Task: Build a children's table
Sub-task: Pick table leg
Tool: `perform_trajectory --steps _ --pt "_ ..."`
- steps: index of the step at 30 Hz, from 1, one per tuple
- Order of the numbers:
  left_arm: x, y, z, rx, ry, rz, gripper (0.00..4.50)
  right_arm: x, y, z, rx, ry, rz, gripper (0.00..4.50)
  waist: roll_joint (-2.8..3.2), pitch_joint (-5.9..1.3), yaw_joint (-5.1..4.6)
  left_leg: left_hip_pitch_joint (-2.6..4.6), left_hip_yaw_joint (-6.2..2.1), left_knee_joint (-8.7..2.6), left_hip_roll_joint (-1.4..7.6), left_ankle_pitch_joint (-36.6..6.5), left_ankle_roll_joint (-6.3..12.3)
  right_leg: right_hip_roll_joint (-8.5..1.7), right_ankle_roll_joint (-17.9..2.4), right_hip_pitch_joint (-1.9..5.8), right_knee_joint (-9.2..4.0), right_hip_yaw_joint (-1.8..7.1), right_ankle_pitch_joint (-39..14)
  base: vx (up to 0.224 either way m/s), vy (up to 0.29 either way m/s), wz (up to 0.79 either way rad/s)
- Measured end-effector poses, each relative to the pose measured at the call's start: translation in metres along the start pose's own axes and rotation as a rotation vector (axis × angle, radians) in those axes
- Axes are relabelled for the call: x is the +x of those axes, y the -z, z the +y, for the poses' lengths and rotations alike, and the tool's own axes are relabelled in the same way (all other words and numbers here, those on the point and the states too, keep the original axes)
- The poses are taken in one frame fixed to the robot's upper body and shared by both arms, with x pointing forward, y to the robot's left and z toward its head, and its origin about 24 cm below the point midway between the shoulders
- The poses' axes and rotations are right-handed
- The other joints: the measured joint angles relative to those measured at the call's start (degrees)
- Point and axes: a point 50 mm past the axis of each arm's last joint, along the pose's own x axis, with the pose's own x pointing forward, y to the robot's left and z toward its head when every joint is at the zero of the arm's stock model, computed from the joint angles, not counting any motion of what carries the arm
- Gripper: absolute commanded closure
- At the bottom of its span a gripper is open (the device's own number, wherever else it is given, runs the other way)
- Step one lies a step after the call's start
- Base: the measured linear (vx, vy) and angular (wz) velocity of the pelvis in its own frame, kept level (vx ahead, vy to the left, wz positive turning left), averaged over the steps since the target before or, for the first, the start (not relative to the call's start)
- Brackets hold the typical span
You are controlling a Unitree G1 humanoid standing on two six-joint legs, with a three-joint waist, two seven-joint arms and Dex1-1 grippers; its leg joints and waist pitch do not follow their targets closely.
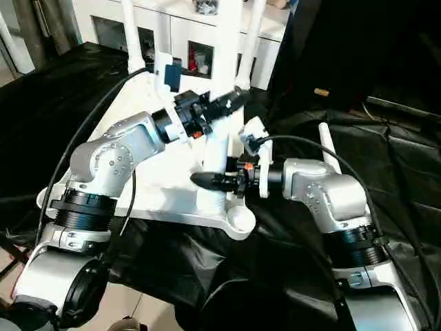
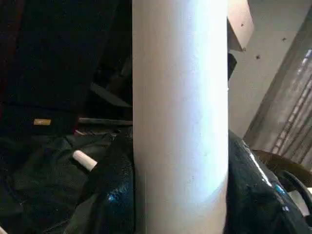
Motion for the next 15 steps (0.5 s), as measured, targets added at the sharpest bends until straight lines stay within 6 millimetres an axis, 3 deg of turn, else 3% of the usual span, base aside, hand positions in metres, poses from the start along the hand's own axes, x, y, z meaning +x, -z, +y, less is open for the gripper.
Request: perform_trajectory --steps 7,8,11,13,15 --pt "0.0005 0.0001 -0.0012 -0.003 0.015 0.0 2.68 0.0015 0.0032 -0.0003 0.014 -0.014 0.01 1.4 0.0 0.0 0.08 0.0 0.0 0.04 0.01 0.0 0.0 0.0 0.0 0.0 0.03 0.0 0.0 0.0 0.0 0.0" --pt "0.0005 0.0001 -0.0013 -0.004 0.017 -0.001 2.68 0.0015 0.004 -0.001 0.019 -0.013 0.01 1.68 0.0 0.0 0.07 0.0 0.0 0.04 0.01 0.0 0.0 0.0 0.0 0.0 0.03 0.0 0.0 0.0 0.0 0.0" --pt "0.0004 -0.0001 -0.0016 -0.007 0.022 -0.004 2.68 0.0012 0.0059 -0.002 0.03 -0.01 0.012 1.75 0.01 0.0 0.07 0.0 0.0 0.04 0.01 0.0 0.0 0.0 0.0 0.0 0.04 0.0 0.0 0.0 0.0 0.0" --pt "0.0005 0.0 -0.0021 -0.01 0.032 -0.003 2.68 0.0012 0.0059 -0.002 0.03 -0.01 0.012 2.11 0.01 0.0 0.06 0.01 0.0 0.04 0.01 0.0 0.0 0.0 0.0 0.0 0.05 0.0 0.0 0.0 0.0 0.0" --pt "0.0005 0.0004 -0.0025 -0.016 0.036 0.0 2.68 0.0012 0.006 -0.002 0.03 -0.01 0.012 2.17 0.01 0.0 0.06 0.01 0.0 0.04 0.01 0.0 0.0 0.0 0.0 0.0 0.05 0.0 0.0 0.0 0.0 0.0"
